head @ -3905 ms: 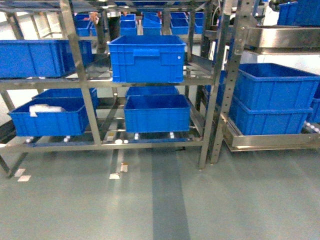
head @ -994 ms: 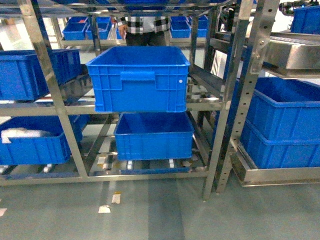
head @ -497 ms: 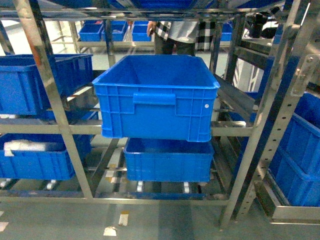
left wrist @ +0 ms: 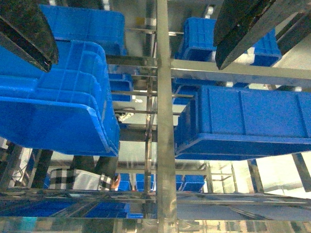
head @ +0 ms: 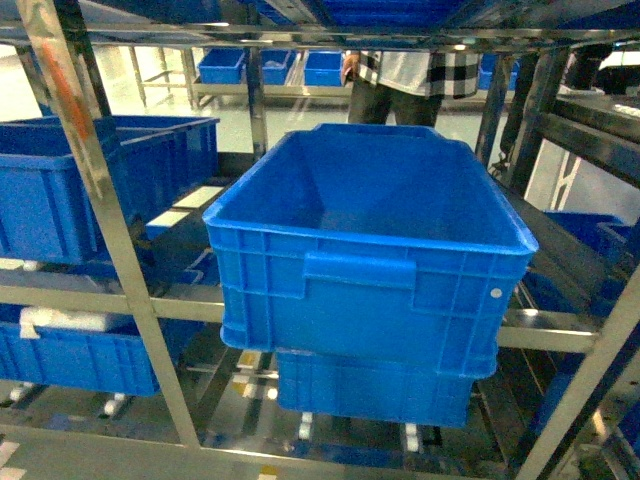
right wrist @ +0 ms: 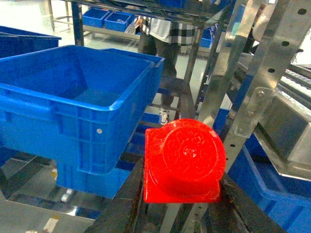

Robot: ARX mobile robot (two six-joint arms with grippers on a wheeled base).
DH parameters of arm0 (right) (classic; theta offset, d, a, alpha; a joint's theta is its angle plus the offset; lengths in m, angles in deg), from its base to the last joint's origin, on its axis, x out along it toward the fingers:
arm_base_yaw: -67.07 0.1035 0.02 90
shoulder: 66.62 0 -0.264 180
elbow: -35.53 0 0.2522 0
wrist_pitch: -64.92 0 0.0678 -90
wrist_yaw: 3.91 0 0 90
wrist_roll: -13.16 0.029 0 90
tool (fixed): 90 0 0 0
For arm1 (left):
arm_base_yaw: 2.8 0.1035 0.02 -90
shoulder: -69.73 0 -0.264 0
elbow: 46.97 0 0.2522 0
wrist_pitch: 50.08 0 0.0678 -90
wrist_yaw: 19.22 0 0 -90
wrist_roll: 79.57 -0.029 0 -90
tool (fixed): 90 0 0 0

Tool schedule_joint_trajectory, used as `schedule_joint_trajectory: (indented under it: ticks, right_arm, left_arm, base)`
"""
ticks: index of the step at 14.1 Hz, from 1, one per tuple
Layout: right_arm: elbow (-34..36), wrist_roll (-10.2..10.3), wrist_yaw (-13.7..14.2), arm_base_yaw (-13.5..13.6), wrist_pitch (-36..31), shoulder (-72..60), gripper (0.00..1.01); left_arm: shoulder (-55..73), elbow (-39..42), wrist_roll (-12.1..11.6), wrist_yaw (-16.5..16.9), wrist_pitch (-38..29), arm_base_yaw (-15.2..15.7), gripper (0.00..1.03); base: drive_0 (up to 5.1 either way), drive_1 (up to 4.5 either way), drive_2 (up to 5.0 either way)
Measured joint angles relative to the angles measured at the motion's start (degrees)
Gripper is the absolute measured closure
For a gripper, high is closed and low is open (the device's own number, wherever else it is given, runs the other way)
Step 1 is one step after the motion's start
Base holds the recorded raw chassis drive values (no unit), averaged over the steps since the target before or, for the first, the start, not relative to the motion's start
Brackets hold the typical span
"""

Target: Pick red block from blue box to shelf

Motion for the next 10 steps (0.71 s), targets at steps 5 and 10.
schedule_joint_trajectory:
  ticks: [5, 10]
  right_arm:
    - [0.0, 0.0, 0.1, 0.0, 0.0, 0.0, 0.73]
    - [0.0, 0.0, 0.1, 0.0, 0.0, 0.0, 0.73]
  left_arm:
    - [0.0, 0.0, 0.0, 0.1, 0.0, -0.1, 0.05]
    - [0.0, 0.0, 0.0, 0.1, 0.0, -0.1, 0.05]
  base:
    - [-0.1, -0.08, -0.1]
    - [0.0, 1.51, -1.5]
